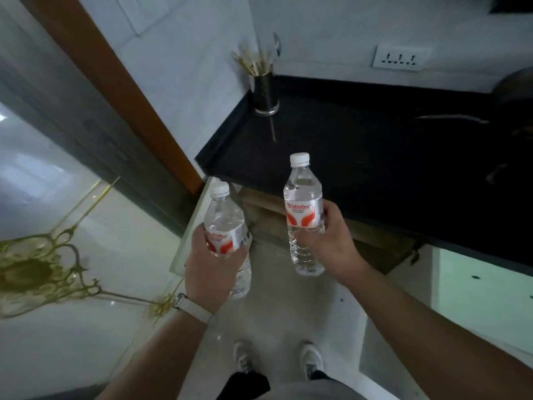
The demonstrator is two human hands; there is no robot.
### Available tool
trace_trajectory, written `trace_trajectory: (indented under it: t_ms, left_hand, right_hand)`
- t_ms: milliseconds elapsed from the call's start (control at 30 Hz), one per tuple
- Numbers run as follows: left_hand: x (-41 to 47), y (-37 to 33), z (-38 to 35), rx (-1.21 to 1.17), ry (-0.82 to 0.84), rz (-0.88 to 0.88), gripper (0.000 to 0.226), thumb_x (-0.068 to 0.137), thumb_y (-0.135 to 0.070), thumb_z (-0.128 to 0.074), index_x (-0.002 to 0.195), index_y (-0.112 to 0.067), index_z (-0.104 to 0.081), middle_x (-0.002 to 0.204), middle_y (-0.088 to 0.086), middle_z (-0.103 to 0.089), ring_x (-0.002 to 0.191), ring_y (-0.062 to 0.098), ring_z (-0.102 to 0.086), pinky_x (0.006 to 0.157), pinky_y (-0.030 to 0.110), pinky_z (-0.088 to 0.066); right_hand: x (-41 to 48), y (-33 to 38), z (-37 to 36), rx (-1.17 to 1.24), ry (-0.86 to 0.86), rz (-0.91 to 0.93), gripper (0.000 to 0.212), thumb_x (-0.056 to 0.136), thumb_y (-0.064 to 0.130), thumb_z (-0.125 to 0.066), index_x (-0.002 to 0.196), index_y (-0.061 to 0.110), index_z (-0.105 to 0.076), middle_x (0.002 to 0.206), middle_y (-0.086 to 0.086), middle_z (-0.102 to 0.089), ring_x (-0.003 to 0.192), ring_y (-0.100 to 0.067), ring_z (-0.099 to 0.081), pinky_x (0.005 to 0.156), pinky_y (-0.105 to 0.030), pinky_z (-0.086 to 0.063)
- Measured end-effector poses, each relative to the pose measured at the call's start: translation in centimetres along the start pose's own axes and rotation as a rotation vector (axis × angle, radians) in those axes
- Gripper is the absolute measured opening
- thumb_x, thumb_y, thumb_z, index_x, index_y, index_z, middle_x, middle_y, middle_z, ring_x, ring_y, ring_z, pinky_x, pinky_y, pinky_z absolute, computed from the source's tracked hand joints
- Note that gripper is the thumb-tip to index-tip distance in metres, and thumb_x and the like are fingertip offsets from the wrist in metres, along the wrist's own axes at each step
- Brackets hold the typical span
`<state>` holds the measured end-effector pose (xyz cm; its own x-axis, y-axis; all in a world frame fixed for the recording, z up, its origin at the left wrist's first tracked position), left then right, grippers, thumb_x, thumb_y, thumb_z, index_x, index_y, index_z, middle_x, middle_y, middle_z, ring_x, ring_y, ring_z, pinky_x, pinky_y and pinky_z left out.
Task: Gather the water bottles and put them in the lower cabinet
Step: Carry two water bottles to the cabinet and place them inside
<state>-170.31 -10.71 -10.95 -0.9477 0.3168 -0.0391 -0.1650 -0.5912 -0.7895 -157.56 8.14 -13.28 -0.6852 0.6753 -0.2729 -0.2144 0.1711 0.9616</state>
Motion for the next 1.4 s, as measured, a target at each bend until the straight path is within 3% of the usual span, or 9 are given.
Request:
trace_trajectory:
  t_ms: [200, 400, 567, 667, 833, 933, 1067, 1267, 1400]
  left_hand:
    - [3.5, 0.8, -1.9, -0.062, 0.127, -0.03, 0.069, 0.073, -0.021, -0.089, 0.131, -0.021, -0.051, 0.108, -0.007, -0.065, 0.093, 0.011, -0.067, 0.077, 0.028, -0.056]
    - [9.0, 3.4, -2.4, -0.111, 0.23, -0.047, 0.071, 0.073, -0.023, -0.088, 0.133, -0.026, -0.049, 0.122, -0.003, -0.066, 0.105, 0.019, -0.067, 0.092, 0.043, -0.058]
    - [13.9, 6.7, -3.4, -0.178, 0.299, -0.026, 0.071, 0.074, -0.025, -0.088, 0.13, -0.034, -0.046, 0.115, -0.014, -0.063, 0.097, 0.003, -0.064, 0.085, 0.027, -0.055]
    - [16.5, 8.8, -4.3, -0.184, 0.361, -0.013, 0.07, 0.074, -0.025, -0.088, 0.125, -0.041, -0.042, 0.108, -0.021, -0.06, 0.095, -0.003, -0.062, 0.081, 0.024, -0.053]
    - [18.5, 11.3, -6.1, -0.177, 0.402, 0.019, 0.069, 0.075, -0.021, -0.087, 0.127, -0.036, -0.045, 0.102, -0.026, -0.058, 0.09, -0.01, -0.059, 0.077, 0.019, -0.05]
    - [18.3, 12.5, -7.3, -0.197, 0.408, 0.055, 0.074, 0.075, -0.021, -0.088, 0.136, -0.029, -0.047, 0.113, -0.02, -0.061, 0.094, -0.004, -0.062, 0.081, 0.017, -0.051]
    - [17.7, 13.7, -9.5, -0.173, 0.407, 0.072, 0.072, 0.075, -0.018, -0.087, 0.133, -0.032, -0.046, 0.114, -0.019, -0.06, 0.093, -0.004, -0.062, 0.071, 0.003, -0.047]
    - [16.6, 16.6, -14.8, -0.137, 0.413, 0.153, 0.069, 0.077, -0.018, -0.085, 0.134, -0.029, -0.048, 0.113, -0.017, -0.063, 0.093, 0.0, -0.064, 0.072, 0.006, -0.047]
    - [16.4, 20.3, -19.3, -0.118, 0.396, 0.144, 0.065, 0.075, -0.015, -0.086, 0.123, -0.037, -0.048, 0.102, -0.027, -0.062, 0.081, -0.017, -0.062, 0.064, 0.001, -0.045]
  right_hand:
    - [0.5, -1.1, -0.2, -0.027, -0.09, -0.061, 0.06, 0.079, 0.008, -0.08, 0.125, 0.027, -0.045, 0.098, 0.009, -0.065, 0.076, 0.01, -0.066, 0.054, -0.009, -0.049]
    - [2.4, -1.5, -3.6, -0.07, -0.22, -0.136, 0.068, 0.074, 0.018, -0.084, 0.129, 0.03, -0.047, 0.105, 0.011, -0.067, 0.088, -0.002, -0.068, 0.072, -0.019, -0.051]
    - [4.9, -1.9, -7.6, -0.126, -0.302, -0.184, 0.066, 0.072, 0.018, -0.085, 0.125, 0.031, -0.049, 0.104, 0.011, -0.068, 0.09, -0.005, -0.069, 0.08, -0.028, -0.056]
    - [6.4, -2.6, -9.7, -0.126, -0.348, -0.207, 0.063, 0.072, 0.017, -0.085, 0.122, 0.033, -0.048, 0.103, 0.012, -0.067, 0.086, 0.0, -0.068, 0.072, -0.022, -0.054]
    - [7.6, -4.9, -11.6, -0.141, -0.363, -0.277, 0.06, 0.073, 0.019, -0.085, 0.12, 0.032, -0.049, 0.102, 0.013, -0.068, 0.086, -0.001, -0.069, 0.072, -0.02, -0.054]
    - [8.0, -6.7, -11.5, -0.142, -0.347, -0.314, 0.066, 0.073, 0.018, -0.085, 0.126, 0.03, -0.047, 0.105, 0.012, -0.066, 0.09, -0.004, -0.068, 0.075, -0.022, -0.055]
    - [8.9, -9.8, -10.2, -0.152, -0.321, -0.362, 0.068, 0.074, 0.016, -0.084, 0.129, 0.029, -0.046, 0.109, 0.011, -0.065, 0.094, -0.008, -0.067, 0.08, -0.027, -0.056]
    - [11.1, -16.6, -8.0, -0.152, -0.299, -0.397, 0.065, 0.073, 0.017, -0.085, 0.123, 0.033, -0.045, 0.109, 0.01, -0.065, 0.095, -0.008, -0.067, 0.08, -0.03, -0.056]
    - [12.8, -22.5, -6.8, -0.142, -0.29, -0.405, 0.067, 0.074, 0.018, -0.085, 0.125, 0.031, -0.044, 0.109, 0.012, -0.064, 0.094, -0.007, -0.067, 0.073, -0.023, -0.054]
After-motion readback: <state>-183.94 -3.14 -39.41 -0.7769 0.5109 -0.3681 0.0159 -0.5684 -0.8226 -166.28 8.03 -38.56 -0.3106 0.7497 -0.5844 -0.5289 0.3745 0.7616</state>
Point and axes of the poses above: each hand's wrist, its own x-axis towards the middle knuckle, its own z-axis out of the back of the hand, y = z × x, the point moved 3 cm from there along x, towards the middle knuckle
